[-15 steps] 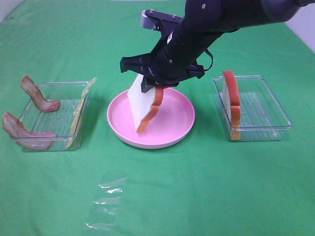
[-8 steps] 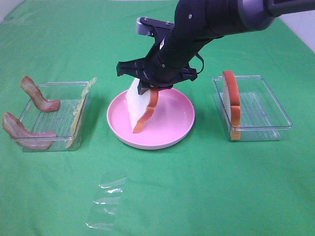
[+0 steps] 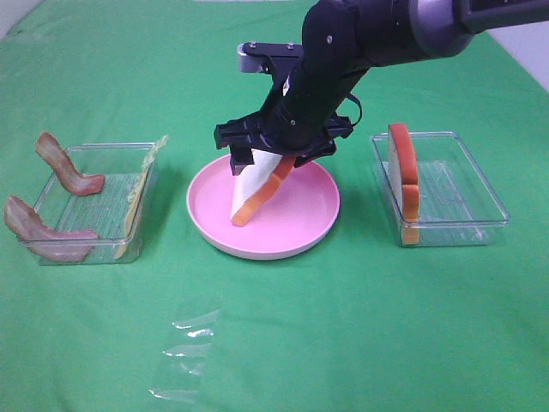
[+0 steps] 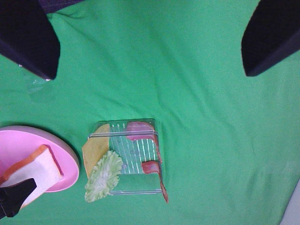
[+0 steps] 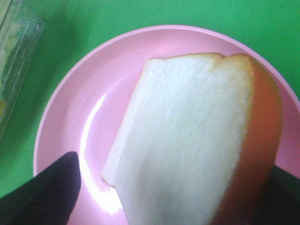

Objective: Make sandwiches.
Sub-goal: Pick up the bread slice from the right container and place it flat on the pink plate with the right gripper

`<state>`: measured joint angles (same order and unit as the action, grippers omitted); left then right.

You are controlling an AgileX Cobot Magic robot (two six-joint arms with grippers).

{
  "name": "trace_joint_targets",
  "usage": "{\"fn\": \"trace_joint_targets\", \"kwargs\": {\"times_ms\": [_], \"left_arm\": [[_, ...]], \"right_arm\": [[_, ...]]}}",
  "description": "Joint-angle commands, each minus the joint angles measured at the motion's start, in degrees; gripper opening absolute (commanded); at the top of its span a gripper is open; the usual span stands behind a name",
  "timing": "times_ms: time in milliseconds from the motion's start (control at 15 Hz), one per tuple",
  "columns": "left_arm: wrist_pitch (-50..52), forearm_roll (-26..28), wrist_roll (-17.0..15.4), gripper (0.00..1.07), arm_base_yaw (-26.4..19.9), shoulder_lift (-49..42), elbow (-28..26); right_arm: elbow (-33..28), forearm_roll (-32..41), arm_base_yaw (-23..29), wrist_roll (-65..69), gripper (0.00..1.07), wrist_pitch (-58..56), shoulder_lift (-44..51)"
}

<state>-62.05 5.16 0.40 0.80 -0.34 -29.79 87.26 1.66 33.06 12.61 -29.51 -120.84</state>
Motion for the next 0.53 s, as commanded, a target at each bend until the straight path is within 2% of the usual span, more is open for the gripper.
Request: {"fn": "trace_joint_targets", "kwargs": {"times_ms": [67, 333, 533], "left_arm": [[0.23, 0.29, -0.4, 0.98, 0.29, -0.86, 0.17], [0.23, 0.29, -0.4, 0.98, 0.29, -0.86, 0.17], [0.23, 0.29, -0.4, 0.98, 0.29, -0.86, 0.17]], "right_arm": [[1.89, -2.75, -0.17, -0.06, 0.88, -4.18, 1.03], [7.39, -6.93, 0.0, 0.0, 0.88, -13.75, 2.64], [14.5, -9.34, 0.0, -0.23, 0.88, -25.1, 2.98]]}}
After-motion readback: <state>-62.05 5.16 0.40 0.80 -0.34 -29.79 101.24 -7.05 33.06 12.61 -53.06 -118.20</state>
